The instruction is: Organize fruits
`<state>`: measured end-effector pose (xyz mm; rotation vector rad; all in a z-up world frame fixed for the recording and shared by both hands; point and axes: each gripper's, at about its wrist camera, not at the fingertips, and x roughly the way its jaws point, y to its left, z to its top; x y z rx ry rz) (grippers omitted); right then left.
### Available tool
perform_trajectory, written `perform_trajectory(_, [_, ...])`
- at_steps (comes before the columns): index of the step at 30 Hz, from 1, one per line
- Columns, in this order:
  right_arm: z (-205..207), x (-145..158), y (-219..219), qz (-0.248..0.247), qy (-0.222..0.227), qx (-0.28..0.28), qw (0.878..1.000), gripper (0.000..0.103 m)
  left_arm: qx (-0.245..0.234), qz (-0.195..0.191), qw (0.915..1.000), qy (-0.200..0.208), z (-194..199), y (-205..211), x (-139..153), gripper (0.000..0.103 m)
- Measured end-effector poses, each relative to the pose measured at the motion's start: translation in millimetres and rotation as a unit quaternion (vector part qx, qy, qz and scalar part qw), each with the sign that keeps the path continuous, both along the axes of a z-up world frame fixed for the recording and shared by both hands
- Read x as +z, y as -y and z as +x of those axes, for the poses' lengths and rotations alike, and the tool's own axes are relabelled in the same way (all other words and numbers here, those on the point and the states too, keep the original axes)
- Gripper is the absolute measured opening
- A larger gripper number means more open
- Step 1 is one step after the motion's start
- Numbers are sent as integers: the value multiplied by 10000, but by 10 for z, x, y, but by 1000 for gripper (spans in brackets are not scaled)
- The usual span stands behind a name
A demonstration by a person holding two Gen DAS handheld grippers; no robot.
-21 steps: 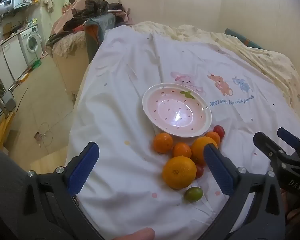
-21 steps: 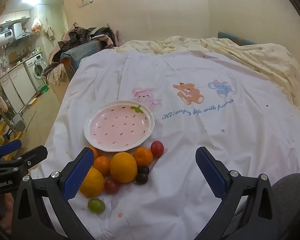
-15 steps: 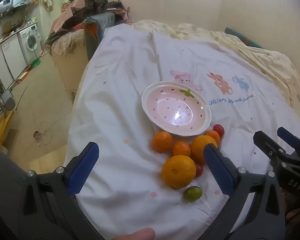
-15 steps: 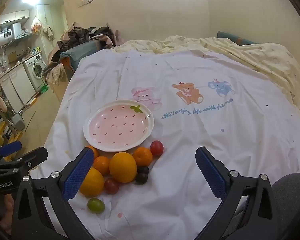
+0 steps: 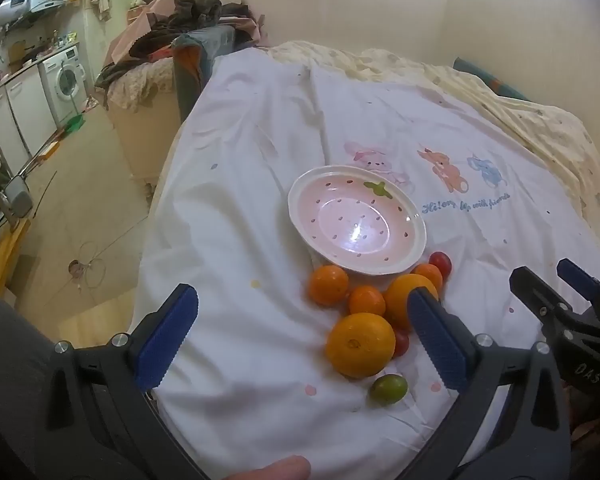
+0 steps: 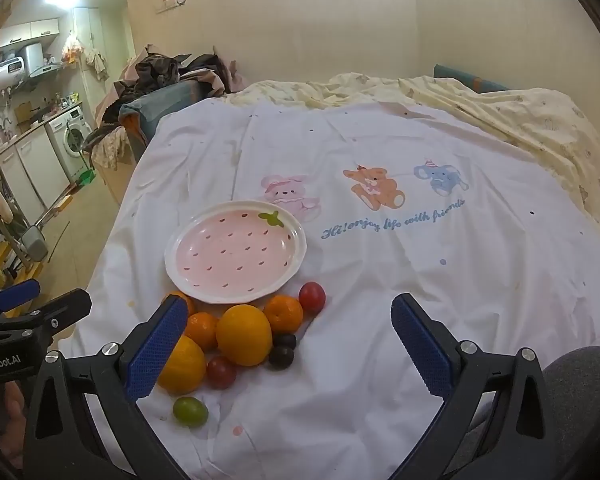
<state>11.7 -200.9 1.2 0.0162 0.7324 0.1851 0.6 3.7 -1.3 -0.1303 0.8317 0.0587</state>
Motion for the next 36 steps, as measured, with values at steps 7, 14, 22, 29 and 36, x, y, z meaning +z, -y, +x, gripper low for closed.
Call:
perform_trajectory(7, [0, 17, 4, 20, 16, -18, 10000, 103, -11, -8, 10000, -7, -2, -20, 21, 103])
perform_trajectory(14, [4, 15, 16, 44, 9, -21, 10000, 103, 2, -3, 10000, -9, -4, -13, 17, 103])
perform_trajectory(22, [3, 20, 16, 49, 9, -20, 10000, 103, 18, -3, 10000, -9, -6, -20, 20, 103])
perform_trajectory(29, [3, 20, 14, 48, 7, -24, 10000, 103, 50, -19, 10000, -24, 3, -49, 15, 103])
perform_trajectory(36, [5, 19, 13, 52, 6, -23, 10000, 103, 46, -9, 10000, -17, 8, -48, 17, 103])
